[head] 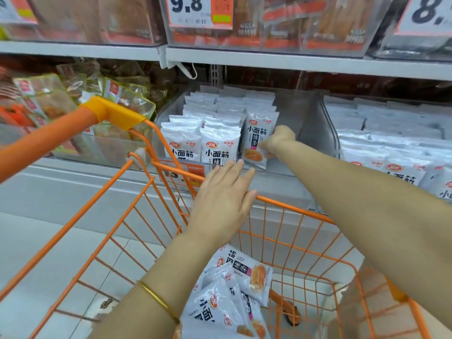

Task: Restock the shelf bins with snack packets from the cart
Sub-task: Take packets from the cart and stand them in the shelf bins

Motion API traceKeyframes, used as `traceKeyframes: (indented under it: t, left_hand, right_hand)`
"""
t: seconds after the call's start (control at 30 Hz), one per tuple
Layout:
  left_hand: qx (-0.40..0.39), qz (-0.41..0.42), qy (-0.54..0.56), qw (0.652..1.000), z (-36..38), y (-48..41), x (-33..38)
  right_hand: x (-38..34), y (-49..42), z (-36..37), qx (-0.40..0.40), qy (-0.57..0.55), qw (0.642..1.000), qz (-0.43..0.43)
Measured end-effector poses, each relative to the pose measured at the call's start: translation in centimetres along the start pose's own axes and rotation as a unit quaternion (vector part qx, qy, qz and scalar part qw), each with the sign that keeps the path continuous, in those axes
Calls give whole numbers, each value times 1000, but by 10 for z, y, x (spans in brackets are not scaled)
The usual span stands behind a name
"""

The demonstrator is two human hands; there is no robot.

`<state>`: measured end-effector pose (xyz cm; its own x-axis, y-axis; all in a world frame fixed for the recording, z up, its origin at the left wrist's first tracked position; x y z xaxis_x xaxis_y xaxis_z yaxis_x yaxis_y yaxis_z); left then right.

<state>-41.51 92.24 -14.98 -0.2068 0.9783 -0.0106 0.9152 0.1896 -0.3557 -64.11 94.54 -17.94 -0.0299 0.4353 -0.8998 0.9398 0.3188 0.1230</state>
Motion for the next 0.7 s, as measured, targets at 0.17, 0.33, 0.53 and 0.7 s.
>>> traceKeyframes:
  t: [0.17, 0.33, 0.53, 0.7]
  left_hand:
    - [5, -3, -4, 1000, 0, -1, 0]
    - [-1, -3, -6, 1000, 0, 0, 0]
    - [-3, -1, 1, 1000, -3, 0, 1]
    - [8, -28, 44, 999, -9, 0, -6]
  right_hand:
    - [-3, -9, 9, 24, 25, 999, -7]
    - [-5, 1, -3, 28, 4, 1000, 0]
    - [-47, 98, -39, -52, -91, 987, -120]
    - [-13, 219, 2, -348, 3, 935, -59]
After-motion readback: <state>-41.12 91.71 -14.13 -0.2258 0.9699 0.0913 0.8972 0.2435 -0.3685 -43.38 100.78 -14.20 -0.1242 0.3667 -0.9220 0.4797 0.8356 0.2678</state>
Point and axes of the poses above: each hand's wrist, its own y-axis away from the middle knuckle, its own z-axis out of the palm, x = y × z, the point moved 10 cm from there along -y, towards the middle knuckle, and after that the axes turned 15 degrees about -y, right-handed, at the moved point
